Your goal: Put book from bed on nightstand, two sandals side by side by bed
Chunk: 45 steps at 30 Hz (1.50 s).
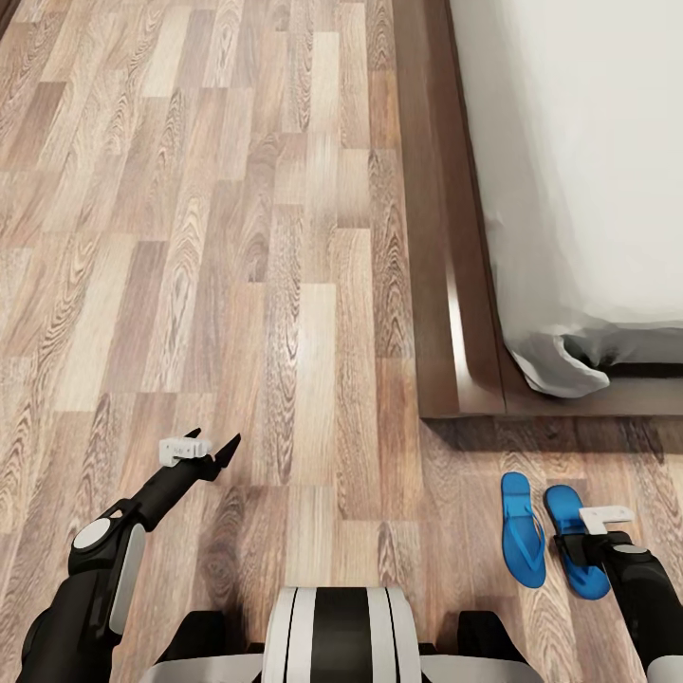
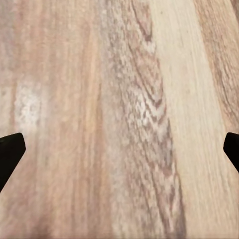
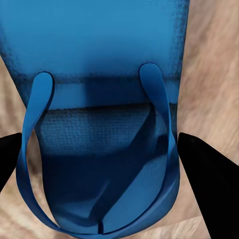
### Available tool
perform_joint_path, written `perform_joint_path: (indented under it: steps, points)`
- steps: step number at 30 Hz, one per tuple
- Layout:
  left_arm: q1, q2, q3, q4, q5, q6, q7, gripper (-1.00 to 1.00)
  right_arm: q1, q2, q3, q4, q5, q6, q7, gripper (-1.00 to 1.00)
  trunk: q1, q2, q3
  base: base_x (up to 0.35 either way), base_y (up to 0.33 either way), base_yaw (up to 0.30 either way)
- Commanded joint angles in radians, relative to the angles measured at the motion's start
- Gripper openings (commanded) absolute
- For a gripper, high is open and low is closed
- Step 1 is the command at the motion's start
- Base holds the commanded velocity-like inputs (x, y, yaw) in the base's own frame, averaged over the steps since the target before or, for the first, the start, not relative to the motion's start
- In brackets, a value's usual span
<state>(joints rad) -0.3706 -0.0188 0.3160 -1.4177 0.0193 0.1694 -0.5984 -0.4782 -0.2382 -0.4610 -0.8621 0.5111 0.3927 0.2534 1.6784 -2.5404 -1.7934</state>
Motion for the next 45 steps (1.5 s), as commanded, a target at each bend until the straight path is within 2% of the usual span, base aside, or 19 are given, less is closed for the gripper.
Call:
perform_joint_path:
  steps: [1,9,13,17,21,24,38,45]
  points:
    - [-0.001,-0.001,0.003,-0.001,0.002,0.009,-0.007,1.0,0.0,0.0,-0.003,-0.002,0.01,0.003,0.009,-1.0,0.0,0.0,0.0,0.0,0.0,0.0]
    - [-0.001,-0.001,0.003,-0.001,0.002,0.009,-0.008,1.0,0.0,0.0,-0.003,-0.002,0.01,-0.005,0.01,-1.0,0.0,0.0,0.0,0.0,0.0,0.0]
    - [-0.001,-0.001,0.003,-0.001,0.002,0.009,-0.008,1.0,0.0,0.0,-0.004,-0.003,0.01,-0.085,0.01,-1.0,0.0,0.0,0.0,0.0,0.0,0.0]
    - [-0.001,-0.001,0.003,0.0,0.003,0.009,-0.008,1.0,0.0,0.0,-0.004,-0.002,0.009,-0.119,0.01,-1.0,0.0,0.0,0.0,0.0,0.0,0.0]
    - [-0.001,-0.001,0.003,0.0,0.003,0.009,-0.008,1.0,0.0,0.0,-0.004,-0.002,0.009,-0.122,0.01,-1.0,0.0,0.0,0.0,0.0,0.0,0.0]
    - [-0.001,-0.001,0.003,0.0,0.002,0.009,-0.007,1.0,0.0,0.0,-0.004,-0.002,0.009,-0.123,0.01,-1.0,0.001,-0.001,-0.012,0.0,0.0,0.0]
    - [-0.001,-0.001,0.003,0.0,0.002,0.009,-0.007,1.0,0.0,0.0,-0.004,-0.001,0.009,-0.123,0.01,-1.0,0.001,-0.001,-0.012,0.0,0.0,0.0]
    - [-0.001,-0.001,0.003,0.0,0.002,0.009,-0.007,1.0,0.0,0.002,-0.003,-0.002,0.009,-0.153,0.01,-1.0,0.001,-0.001,-0.012,0.0,0.0,0.0]
